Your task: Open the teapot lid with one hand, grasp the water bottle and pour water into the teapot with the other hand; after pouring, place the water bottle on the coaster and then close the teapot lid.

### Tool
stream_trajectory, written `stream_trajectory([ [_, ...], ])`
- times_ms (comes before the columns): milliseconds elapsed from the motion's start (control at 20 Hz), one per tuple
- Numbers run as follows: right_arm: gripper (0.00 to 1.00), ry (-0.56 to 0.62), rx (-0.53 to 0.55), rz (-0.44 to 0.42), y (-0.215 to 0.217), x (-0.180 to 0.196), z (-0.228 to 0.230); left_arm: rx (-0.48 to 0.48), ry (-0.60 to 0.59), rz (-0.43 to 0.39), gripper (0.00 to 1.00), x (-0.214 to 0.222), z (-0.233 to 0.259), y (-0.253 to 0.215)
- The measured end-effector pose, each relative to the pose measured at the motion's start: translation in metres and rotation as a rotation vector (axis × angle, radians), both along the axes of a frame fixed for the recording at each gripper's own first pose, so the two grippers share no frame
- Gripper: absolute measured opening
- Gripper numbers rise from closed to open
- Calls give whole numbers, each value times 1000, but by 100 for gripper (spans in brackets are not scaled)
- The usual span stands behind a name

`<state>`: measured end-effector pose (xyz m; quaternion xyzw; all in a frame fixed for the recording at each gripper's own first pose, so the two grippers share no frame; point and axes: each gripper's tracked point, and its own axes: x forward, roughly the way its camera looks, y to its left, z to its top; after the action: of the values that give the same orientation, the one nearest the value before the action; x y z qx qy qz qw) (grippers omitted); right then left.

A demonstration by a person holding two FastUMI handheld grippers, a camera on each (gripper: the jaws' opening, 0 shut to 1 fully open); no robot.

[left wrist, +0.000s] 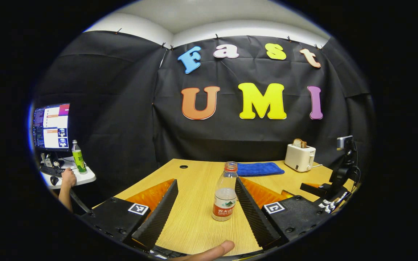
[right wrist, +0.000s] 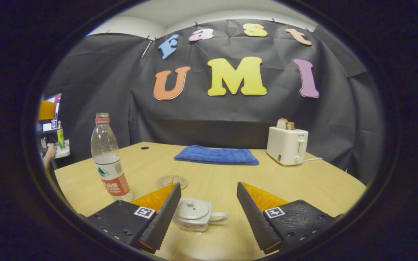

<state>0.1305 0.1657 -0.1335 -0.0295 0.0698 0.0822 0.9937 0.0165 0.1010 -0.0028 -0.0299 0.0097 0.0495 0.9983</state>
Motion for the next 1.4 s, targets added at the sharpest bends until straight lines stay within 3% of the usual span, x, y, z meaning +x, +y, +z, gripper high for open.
stream_trajectory([
  [150, 81, 1, -22, -10, 6, 7, -7, -4, 19, 10, 99, 5, -8, 7],
  [400, 42, 31, -45, 6, 16, 7, -16, -8, 48, 23, 99, 8, -15, 10],
  [600, 19, 35, -47, 15, 20, 8, -19, 3, 55, 14, 99, 10, -17, 5],
  [850, 20, 32, -68, 35, 20, -2, -16, 25, 57, -5, 99, 11, -19, -4],
  [900, 5, 19, -69, 30, 22, 11, -21, 26, 58, -7, 99, 12, -19, -5],
  [1050, 5, 17, -73, 22, 24, 9, -20, 18, 63, -16, 99, 13, -22, -7],
  [1100, 0, 15, -67, 25, 24, 9, -19, 9, 63, -21, 99, 15, -23, -8],
  [1400, 0, -29, -40, 51, 22, 0, 14, -62, 64, -74, 99, 24, -29, -16],
])
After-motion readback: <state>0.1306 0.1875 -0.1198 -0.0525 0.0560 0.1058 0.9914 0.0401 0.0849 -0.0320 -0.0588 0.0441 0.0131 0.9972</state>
